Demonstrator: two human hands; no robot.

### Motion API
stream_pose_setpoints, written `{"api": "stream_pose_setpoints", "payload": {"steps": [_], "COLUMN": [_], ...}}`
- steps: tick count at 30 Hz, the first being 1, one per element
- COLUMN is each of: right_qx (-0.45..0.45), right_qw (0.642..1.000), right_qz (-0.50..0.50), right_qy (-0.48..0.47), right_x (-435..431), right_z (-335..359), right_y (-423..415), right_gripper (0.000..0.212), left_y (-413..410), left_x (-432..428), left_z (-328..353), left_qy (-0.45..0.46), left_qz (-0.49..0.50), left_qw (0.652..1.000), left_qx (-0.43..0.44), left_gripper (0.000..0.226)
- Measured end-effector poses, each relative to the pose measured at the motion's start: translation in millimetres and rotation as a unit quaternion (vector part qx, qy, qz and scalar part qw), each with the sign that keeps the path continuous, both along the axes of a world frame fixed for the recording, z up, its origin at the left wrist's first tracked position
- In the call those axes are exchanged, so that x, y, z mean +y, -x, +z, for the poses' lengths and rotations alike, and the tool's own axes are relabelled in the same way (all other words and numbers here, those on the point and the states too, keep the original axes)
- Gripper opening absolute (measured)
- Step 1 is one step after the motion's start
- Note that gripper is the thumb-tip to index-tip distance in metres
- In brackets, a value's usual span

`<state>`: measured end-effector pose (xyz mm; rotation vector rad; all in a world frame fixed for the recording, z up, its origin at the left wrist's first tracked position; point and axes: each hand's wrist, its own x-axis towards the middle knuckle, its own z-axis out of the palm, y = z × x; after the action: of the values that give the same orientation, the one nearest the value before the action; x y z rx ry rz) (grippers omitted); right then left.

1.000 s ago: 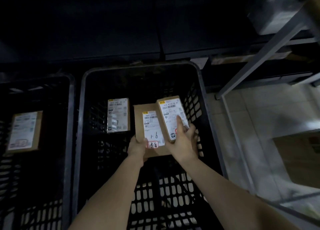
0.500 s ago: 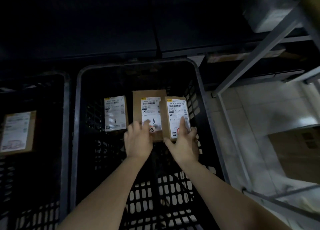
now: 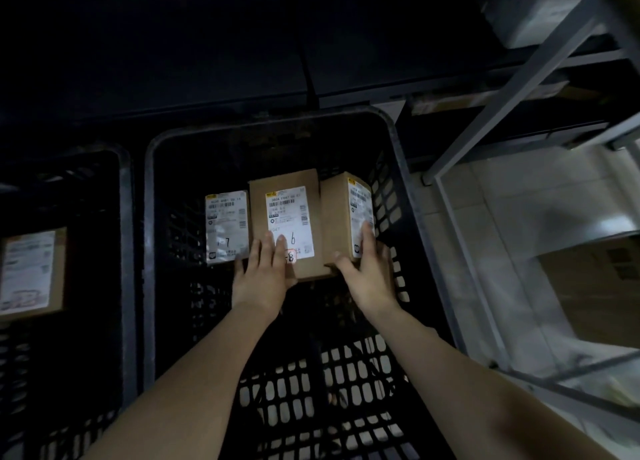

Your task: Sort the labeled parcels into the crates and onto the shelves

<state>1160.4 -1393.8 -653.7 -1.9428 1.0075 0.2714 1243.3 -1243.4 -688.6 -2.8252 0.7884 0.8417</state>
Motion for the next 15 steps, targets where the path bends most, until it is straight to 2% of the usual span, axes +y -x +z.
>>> {"api": "stream_pose_setpoints", "payload": {"steps": [6,8,10,12,15], "right_qx": [-0.065,-0.057,-0.015,0.017,0.054], "right_qw": [0.995,0.995,0.999,0.999,0.983], "right_qz": [-0.031,-0.044,-0.025,0.010,0.142], "right_qy": [-0.064,-0.070,-0.020,0.028,0.099], "right_x": [4.1,-0.6,-8.5,-9.6,0.0], "right_z": [-3.7,-10.1,-13.9,-14.3,-19.4], "right_y": [1.9,-2.7,-9.4,-16.5,-23.7], "right_gripper": [0.070,0.061,0.057,0.065,0.066], "left_y": [2.7,2.0,0.8,0.9,2.3], "left_x": [-2.9,1.6,5.7,5.8,-0.5], "left_z": [-1.1,-3.9,-3.9,-2.6,0.1], "left_qy": [0.019,0.021,0.021,0.026,0.035], "left_qz": [0.001,-0.003,-0.005,-0.006,-0.018], "left_qw": [1.000,1.000,1.000,1.000,0.999], "left_qx": [-0.004,-0.007,-0.004,-0.005,-0.028], "left_gripper": [0.080,0.080,0.079,0.079,0.078]}}
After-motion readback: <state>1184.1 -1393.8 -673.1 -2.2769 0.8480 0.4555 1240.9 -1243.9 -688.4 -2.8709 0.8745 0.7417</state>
